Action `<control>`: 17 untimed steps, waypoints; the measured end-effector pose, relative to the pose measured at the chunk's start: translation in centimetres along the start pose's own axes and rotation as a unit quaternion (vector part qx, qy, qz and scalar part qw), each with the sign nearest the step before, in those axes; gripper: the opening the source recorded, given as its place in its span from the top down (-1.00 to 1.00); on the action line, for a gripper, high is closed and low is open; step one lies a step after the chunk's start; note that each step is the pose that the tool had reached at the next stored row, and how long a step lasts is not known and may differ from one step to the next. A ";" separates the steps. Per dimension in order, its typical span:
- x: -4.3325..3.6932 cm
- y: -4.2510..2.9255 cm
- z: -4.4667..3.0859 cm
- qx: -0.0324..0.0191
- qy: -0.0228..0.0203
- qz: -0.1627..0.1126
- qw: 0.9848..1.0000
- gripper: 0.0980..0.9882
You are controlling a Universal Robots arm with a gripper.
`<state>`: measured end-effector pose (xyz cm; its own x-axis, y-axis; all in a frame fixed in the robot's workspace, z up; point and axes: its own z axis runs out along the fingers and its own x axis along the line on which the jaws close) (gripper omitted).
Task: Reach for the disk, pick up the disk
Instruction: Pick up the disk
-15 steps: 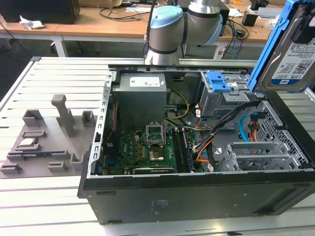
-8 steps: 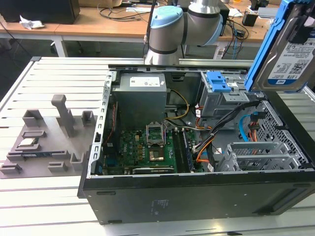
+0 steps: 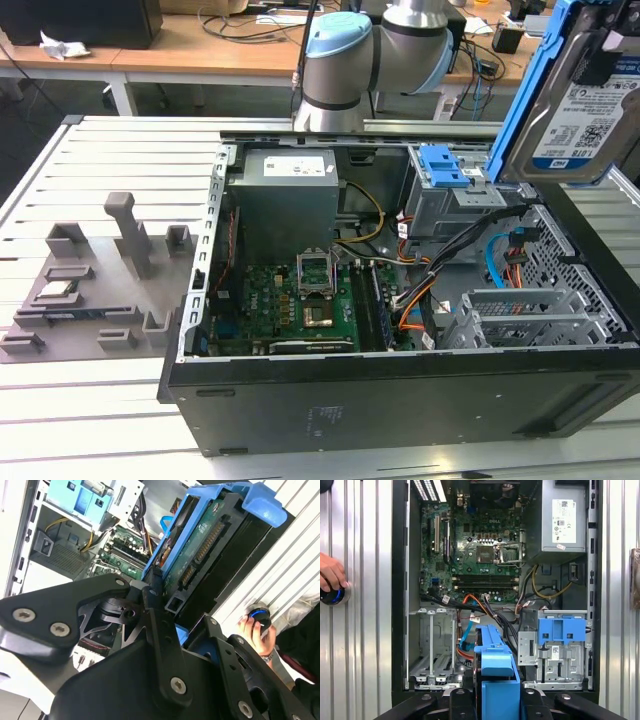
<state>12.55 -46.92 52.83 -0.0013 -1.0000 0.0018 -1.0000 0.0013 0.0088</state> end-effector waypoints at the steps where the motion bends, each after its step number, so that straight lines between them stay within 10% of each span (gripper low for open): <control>1: -0.01 0.05 0.00 0.000 0.000 0.000 1.000 0.40; 17: -0.01 1.01 0.21 0.000 0.000 0.000 1.000 0.40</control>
<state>11.54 -46.90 52.63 -0.0010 -1.0000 0.0015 -1.0000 0.0010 0.0088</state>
